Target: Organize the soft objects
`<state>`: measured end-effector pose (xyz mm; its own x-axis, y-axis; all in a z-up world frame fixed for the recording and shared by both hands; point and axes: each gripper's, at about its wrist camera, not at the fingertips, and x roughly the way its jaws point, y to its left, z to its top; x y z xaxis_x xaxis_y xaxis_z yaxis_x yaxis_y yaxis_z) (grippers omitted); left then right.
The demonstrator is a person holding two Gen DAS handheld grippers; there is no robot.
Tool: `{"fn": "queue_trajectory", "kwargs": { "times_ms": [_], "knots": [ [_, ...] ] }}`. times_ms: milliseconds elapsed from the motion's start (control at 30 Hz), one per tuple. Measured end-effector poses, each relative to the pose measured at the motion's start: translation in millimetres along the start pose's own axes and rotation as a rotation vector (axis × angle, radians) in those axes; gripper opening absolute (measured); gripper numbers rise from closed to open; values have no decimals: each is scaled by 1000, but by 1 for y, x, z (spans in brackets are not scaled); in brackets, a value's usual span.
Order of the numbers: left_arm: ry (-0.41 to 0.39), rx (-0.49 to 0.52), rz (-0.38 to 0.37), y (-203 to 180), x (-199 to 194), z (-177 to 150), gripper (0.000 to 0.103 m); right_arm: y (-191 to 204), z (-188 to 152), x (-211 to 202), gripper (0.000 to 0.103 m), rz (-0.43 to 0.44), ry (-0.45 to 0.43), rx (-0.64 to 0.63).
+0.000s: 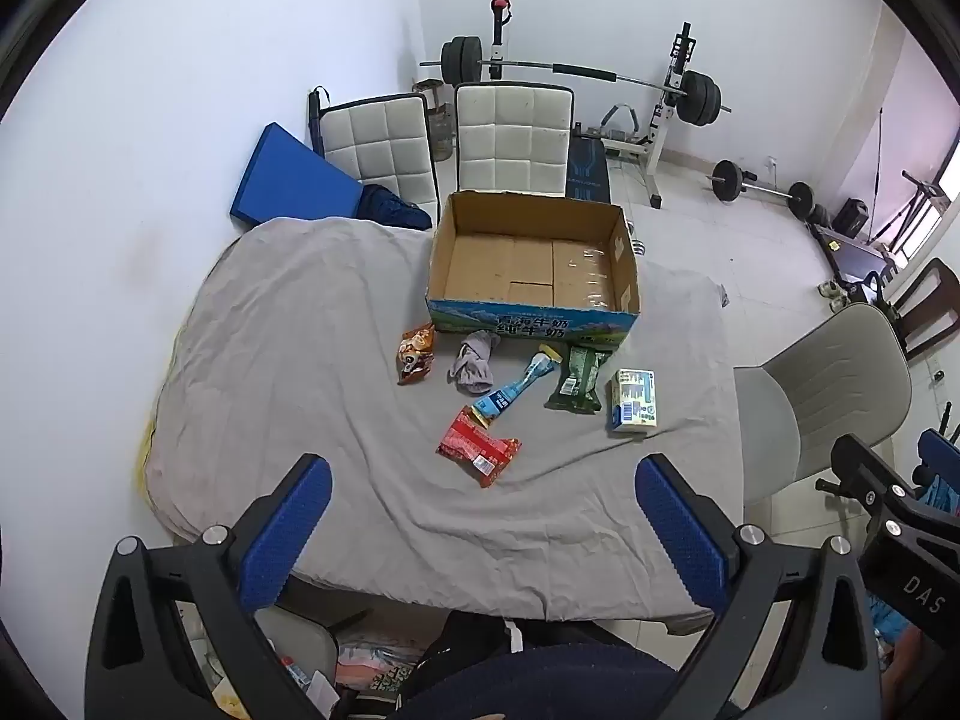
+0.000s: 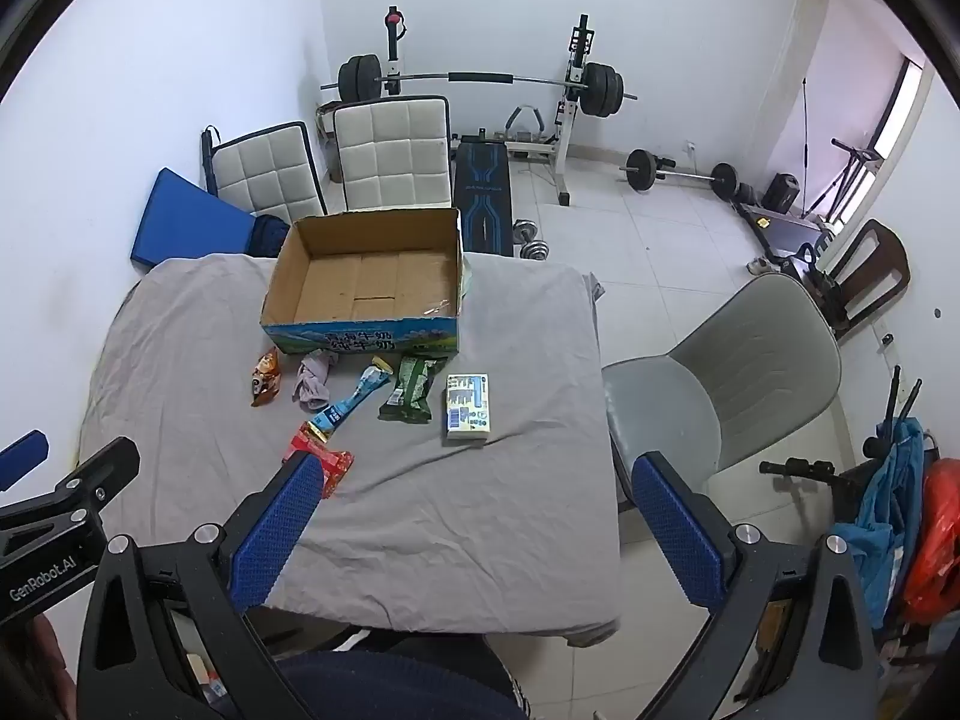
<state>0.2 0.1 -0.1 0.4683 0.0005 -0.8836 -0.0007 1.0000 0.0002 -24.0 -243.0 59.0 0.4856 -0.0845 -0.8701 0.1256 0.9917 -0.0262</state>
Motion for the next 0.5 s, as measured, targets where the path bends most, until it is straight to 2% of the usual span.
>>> {"fn": "queue_trajectory", "kwargs": {
  "times_ms": [500],
  "knots": [
    [24, 1, 15, 7, 5, -2, 103, 6, -8, 12, 103, 0, 32, -6]
  ]
}}
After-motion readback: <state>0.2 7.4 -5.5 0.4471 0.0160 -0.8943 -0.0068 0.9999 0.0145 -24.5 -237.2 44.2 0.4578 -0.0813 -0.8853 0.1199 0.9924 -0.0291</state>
